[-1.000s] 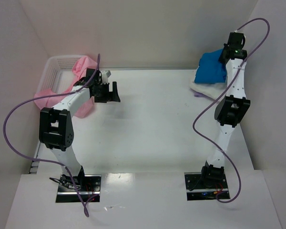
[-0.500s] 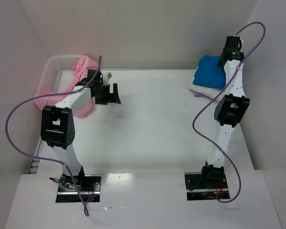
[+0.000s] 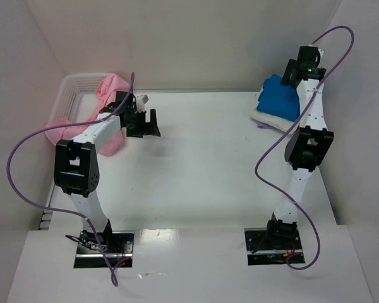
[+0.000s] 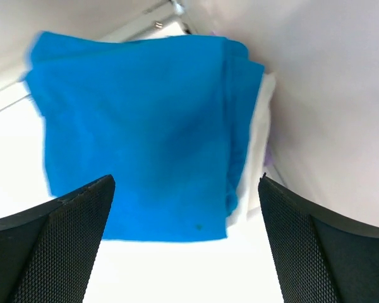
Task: Fold and stack the t-shirts
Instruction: Put the neatly folded tshirt into the corner of the board with the right arm
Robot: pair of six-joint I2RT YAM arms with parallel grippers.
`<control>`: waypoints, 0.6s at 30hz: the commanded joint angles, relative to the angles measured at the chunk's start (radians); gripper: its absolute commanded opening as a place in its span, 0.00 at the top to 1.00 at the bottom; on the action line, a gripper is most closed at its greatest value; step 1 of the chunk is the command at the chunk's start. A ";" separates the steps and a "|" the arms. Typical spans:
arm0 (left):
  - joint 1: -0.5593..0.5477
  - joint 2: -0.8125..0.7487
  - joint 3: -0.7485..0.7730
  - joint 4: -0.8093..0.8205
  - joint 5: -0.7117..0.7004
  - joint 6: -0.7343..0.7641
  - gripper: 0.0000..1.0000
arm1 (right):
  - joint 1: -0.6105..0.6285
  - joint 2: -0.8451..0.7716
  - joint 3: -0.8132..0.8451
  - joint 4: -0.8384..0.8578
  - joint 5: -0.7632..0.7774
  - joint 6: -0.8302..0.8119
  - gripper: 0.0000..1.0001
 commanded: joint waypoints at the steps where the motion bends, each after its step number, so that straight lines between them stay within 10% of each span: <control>1: 0.006 0.002 0.050 -0.014 0.036 0.037 0.00 | 0.050 -0.136 -0.053 0.107 -0.024 0.001 0.00; 4: 0.006 -0.018 0.061 -0.025 0.036 0.037 0.00 | 0.087 -0.162 -0.143 0.196 -0.068 0.010 0.07; 12: 0.006 -0.088 0.095 -0.078 0.047 0.057 0.00 | 0.098 -0.066 -0.214 0.230 0.040 0.032 0.77; 18: 0.006 -0.125 0.058 -0.078 0.038 0.048 0.00 | 0.084 -0.020 -0.223 0.239 0.113 0.042 0.90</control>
